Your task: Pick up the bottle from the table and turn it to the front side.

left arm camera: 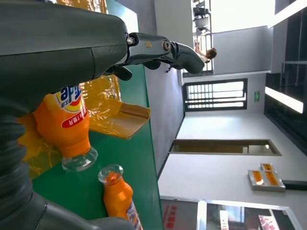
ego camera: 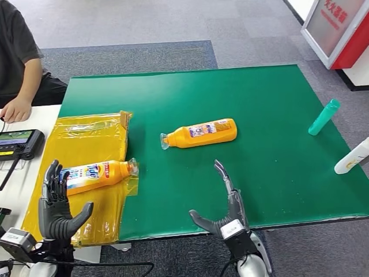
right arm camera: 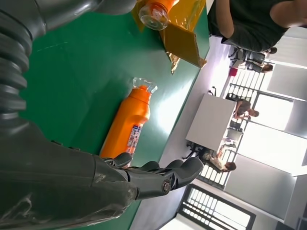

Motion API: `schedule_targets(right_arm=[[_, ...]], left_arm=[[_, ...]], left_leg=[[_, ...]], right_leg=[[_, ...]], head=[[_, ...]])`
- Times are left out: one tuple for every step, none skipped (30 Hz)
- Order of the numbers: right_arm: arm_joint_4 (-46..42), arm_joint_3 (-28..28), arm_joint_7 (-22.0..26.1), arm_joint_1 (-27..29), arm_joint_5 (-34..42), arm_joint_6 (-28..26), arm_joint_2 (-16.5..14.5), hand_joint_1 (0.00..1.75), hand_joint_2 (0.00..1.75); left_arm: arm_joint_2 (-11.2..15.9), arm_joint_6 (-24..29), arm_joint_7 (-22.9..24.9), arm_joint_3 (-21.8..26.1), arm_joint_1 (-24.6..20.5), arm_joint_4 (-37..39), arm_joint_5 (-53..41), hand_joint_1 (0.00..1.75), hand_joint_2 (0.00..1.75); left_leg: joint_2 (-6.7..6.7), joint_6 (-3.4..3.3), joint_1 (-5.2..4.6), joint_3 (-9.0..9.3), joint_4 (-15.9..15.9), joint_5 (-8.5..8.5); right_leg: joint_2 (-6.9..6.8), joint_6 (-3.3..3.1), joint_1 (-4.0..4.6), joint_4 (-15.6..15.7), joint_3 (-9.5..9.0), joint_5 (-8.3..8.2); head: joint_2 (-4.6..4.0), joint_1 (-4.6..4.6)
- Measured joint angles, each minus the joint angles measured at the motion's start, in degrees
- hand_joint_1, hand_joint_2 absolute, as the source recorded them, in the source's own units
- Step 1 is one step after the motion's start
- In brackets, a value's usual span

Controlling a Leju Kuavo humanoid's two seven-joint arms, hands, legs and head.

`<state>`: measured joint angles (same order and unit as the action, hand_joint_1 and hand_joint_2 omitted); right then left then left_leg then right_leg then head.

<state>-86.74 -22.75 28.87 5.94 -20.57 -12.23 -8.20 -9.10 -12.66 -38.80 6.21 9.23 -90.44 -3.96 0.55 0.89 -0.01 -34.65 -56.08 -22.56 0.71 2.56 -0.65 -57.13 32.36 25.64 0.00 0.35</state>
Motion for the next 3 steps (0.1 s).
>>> schedule_targets(right_arm=[[-0.05, 0.01, 0.03, 0.03, 0.07, -0.08, 0.01, 0.00, 1.75], [-0.10, 0.02, 0.13, 0.07, 0.24, -0.24, 0.02, 0.00, 1.75], [-0.13, 0.02, 0.17, 0.09, 0.32, -0.32, 0.03, 0.00, 1.75]], left_arm=[[-0.07, -0.31, 0.00, 0.14, -0.06, 0.22, 0.09, 0.00, 1.75], [-0.17, -0.92, 0.00, 0.36, -0.19, 0.55, 0.24, 0.00, 1.75], [-0.22, -1.23, 0.00, 0.48, -0.25, 0.74, 0.32, 0.00, 1.75]], left_leg=[[0.00, 0.00, 0.00, 0.00, 0.00, 0.00], [0.00, 0.00, 0.00, 0.00, 0.00, 0.00], [0.00, 0.00, 0.00, 0.00, 0.00, 0.00]], right_leg=[[0.00, 0.00, 0.00, 0.00, 0.00, 0.00], [0.00, 0.00, 0.00, 0.00, 0.00, 0.00], [0.00, 0.00, 0.00, 0.00, 0.01, 0.00]], head=[[0.00, -0.01], [0.00, -0.01], [0.00, -0.01]])
